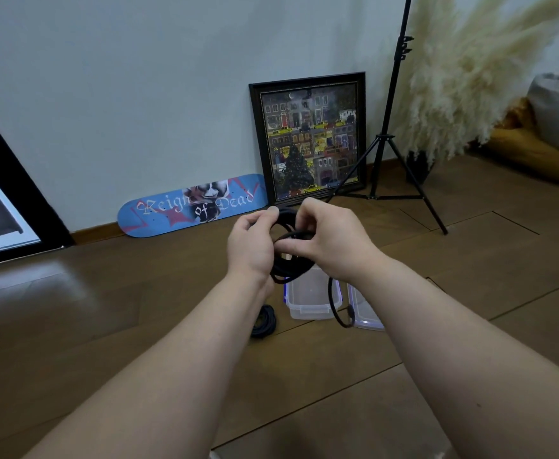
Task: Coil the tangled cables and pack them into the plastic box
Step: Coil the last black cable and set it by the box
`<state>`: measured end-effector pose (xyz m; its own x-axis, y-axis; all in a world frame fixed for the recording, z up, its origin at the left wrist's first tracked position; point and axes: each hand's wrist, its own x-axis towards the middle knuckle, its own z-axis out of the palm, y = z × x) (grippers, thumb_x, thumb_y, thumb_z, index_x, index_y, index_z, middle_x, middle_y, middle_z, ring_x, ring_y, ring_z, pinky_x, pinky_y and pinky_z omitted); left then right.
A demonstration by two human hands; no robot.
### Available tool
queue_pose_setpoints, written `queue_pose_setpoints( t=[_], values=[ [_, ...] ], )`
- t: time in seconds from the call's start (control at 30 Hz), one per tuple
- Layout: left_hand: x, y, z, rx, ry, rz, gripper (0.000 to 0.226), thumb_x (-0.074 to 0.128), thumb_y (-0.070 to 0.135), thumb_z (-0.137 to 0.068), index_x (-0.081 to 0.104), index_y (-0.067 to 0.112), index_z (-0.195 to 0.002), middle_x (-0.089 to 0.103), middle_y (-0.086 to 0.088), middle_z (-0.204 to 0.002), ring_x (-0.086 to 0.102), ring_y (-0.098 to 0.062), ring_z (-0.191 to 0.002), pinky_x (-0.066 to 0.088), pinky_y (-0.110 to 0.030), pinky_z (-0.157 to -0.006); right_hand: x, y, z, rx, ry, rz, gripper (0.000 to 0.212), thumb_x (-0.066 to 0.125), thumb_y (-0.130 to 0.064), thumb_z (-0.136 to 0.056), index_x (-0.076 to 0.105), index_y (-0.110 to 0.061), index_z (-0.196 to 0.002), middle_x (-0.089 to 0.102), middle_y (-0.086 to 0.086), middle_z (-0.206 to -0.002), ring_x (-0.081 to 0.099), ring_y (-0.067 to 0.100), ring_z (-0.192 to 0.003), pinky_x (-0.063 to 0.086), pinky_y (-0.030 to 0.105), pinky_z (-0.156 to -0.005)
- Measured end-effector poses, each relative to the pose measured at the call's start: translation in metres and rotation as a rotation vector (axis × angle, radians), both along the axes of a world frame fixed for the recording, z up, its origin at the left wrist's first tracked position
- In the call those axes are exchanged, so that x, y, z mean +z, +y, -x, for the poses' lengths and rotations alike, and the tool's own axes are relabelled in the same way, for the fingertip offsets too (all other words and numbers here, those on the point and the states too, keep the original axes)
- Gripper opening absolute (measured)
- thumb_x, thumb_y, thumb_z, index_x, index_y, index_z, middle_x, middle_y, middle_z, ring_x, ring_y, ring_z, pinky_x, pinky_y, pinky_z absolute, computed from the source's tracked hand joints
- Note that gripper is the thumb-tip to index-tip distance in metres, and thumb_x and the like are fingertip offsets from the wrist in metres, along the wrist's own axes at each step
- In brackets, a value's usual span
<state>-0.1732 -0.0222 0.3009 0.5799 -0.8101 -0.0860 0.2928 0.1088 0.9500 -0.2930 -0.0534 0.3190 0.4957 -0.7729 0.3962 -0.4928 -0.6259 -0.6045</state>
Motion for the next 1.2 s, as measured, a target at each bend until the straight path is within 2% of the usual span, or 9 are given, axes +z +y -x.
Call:
queue_pose_setpoints(
  t=[0.13, 0.23, 0.5, 0.63, 0.77, 0.87, 1.03, 1.1, 1.2],
  values=[
    [0.004, 0.003, 0.004, -0.096, -0.031, -0.001, 0.010, 0.062, 0.024, -0.094, 0.062, 0.015, -0.088, 0.066, -0.010, -0.087, 0.062, -0.024, -0.074, 0.055, -0.037, -0.066, -0.004, 0.000, 0.002, -0.130, 0.038, 0.007, 0.050, 0.074, -0.061, -0.068, 0.043, -0.021, -0.069, 0.052, -0.008, -0.065, 0.047, 0.013, -0.064, 0.036, 0.032, -0.057],
    [0.005, 0.007, 0.007, -0.130, -0.049, -0.003, 0.012, 0.057, 0.022, -0.096, 0.060, 0.014, -0.088, 0.060, 0.000, -0.067, 0.052, -0.009, -0.050, 0.041, -0.020, -0.046, -0.004, 0.001, 0.005, -0.144, 0.008, -0.006, 0.053, 0.071, -0.064, -0.068, 0.044, -0.019, -0.064, 0.050, -0.007, -0.060, 0.047, 0.015, -0.062, 0.037, 0.034, -0.058],
    [0.007, 0.013, 0.013, -0.256, -0.034, -0.025, 0.029, 0.046, 0.034, -0.102, 0.060, 0.010, -0.098, 0.058, 0.008, -0.055, 0.053, -0.004, -0.047, 0.042, -0.024, -0.054, -0.005, 0.004, 0.004, -0.289, 0.124, -0.099, 0.059, 0.050, -0.082, -0.070, 0.053, -0.024, -0.062, 0.059, -0.004, -0.065, 0.059, 0.019, -0.070, 0.040, 0.031, -0.057],
    [0.004, 0.012, 0.009, -0.170, -0.177, -0.049, 0.030, 0.045, 0.033, -0.103, 0.058, 0.015, -0.083, 0.055, 0.005, -0.060, 0.049, -0.011, -0.054, 0.038, -0.027, -0.058, -0.004, 0.000, 0.003, -0.127, 0.171, -0.132, 0.051, 0.046, -0.063, -0.090, 0.050, -0.019, -0.066, 0.055, -0.003, -0.065, 0.053, 0.018, -0.066, 0.035, 0.032, -0.056],
    [0.005, 0.011, -0.002, -0.106, -0.273, -0.052, 0.033, 0.043, 0.031, -0.101, 0.063, 0.020, -0.077, 0.047, 0.001, -0.060, 0.037, -0.013, -0.050, 0.030, -0.028, -0.054, 0.005, -0.008, 0.014, 0.096, -0.091, -0.336, 0.031, 0.049, -0.029, -0.100, 0.051, -0.013, -0.073, 0.050, -0.004, -0.065, 0.046, 0.012, -0.061, 0.041, 0.034, -0.064],
    [0.003, 0.011, -0.001, -0.142, -0.372, -0.064, 0.034, 0.043, 0.032, -0.102, 0.070, 0.021, -0.083, 0.051, 0.006, -0.054, 0.038, -0.013, -0.050, 0.031, -0.028, -0.053, 0.009, -0.009, 0.019, 0.057, -0.242, -0.311, 0.026, 0.060, -0.025, -0.095, 0.061, -0.010, -0.074, 0.056, -0.006, -0.063, 0.048, 0.002, -0.056, 0.041, 0.020, -0.058],
    [0.004, 0.018, 0.007, -0.298, -0.374, -0.030, 0.039, 0.044, 0.040, -0.102, 0.070, 0.015, -0.088, 0.051, 0.010, -0.048, 0.040, -0.005, -0.041, 0.034, -0.018, -0.044, 0.005, -0.010, 0.018, -0.038, -0.422, -0.360, 0.020, 0.067, -0.022, -0.090, 0.071, -0.004, -0.083, 0.071, 0.013, -0.082, 0.064, 0.019, -0.075, 0.054, 0.035, -0.075],
    [0.005, 0.018, 0.006, -0.328, -0.366, 0.022, 0.034, 0.050, 0.039, -0.100, 0.070, 0.017, -0.082, 0.050, 0.008, -0.050, 0.037, -0.007, -0.040, 0.032, -0.021, -0.045, 0.002, -0.012, 0.017, -0.047, -0.474, -0.406, 0.017, 0.071, -0.022, -0.087, 0.070, -0.007, -0.079, 0.069, 0.012, -0.078, 0.064, 0.022, -0.072, 0.053, 0.039, -0.069],
    [0.005, 0.019, 0.004, -0.331, -0.291, 0.071, 0.031, 0.057, 0.033, -0.097, 0.071, 0.022, -0.072, 0.046, 0.003, -0.053, 0.031, -0.009, -0.042, 0.026, -0.026, -0.049, 0.001, -0.013, 0.017, -0.030, -0.538, -0.454, 0.013, 0.072, -0.018, -0.086, 0.068, -0.007, -0.082, 0.062, 0.008, -0.075, 0.056, 0.015, -0.065, 0.046, 0.027, -0.059]
  ],
)
